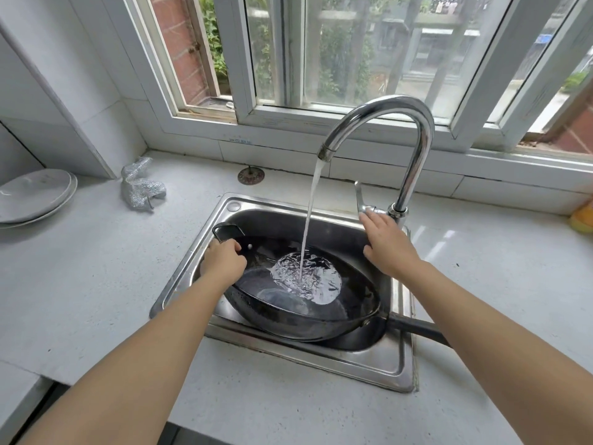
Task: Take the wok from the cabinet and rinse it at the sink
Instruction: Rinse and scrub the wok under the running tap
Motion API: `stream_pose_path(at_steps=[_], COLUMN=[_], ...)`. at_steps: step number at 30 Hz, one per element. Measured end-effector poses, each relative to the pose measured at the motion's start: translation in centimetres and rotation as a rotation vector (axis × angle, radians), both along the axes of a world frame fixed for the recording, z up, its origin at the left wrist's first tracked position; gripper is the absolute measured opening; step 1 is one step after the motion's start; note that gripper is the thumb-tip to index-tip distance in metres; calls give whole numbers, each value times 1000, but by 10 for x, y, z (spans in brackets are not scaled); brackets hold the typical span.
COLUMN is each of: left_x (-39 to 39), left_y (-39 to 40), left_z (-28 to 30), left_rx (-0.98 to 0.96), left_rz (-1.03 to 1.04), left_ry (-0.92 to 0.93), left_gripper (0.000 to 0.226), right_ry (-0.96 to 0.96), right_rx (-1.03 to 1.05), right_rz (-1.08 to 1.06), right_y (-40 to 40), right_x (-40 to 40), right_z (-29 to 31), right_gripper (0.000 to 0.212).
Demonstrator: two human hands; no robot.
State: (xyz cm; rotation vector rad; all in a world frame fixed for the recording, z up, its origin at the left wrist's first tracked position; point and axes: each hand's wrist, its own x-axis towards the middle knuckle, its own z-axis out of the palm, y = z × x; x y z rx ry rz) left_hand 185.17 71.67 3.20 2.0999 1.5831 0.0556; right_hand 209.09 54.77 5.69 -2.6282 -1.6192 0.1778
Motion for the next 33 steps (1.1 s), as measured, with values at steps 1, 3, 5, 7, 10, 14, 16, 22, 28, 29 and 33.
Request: stream_pose_path(at_steps=[1,3,5,7,10,14,16,22,28,29,33], left_x=[0,0,3,6,7,5,4,5,5,5,5], left_y=[1,1,1,2,3,3,3,3,2,2,2], left_z=[0,0,3,4,4,2,1,1,1,1,0], left_rx=[-1,-6,-17,-23,-20,0,9,15,10,9,7], left_rz=[-7,-22,-37,-50,-46,10,33,29,23,24,32], left_ry=[13,55,119,164,176,121,102,113,135,135,130], left_gripper=[37,37,36,36,35,33,33,33,32,31,31], right_ry=[-14,-44,-89,-124,-172,-225,-240,-302,-363,-379,-465], right_rx=[-3,-21,-36,-40,-40,-76,-100,-149,-258,-266,-310], right_rz=[6,25,47,62,76,91,91,83,85,81,77], right_y=[4,12,22,32,45,55,57,55,57,56,56], right_x=[3,10,16,21,26,29,30,33,32,32,30], right_z=[0,0,0,3,7,7,5,0,-2,-3,-1], right_gripper=[68,72,75,77,76,73,71,70,70,70,71])
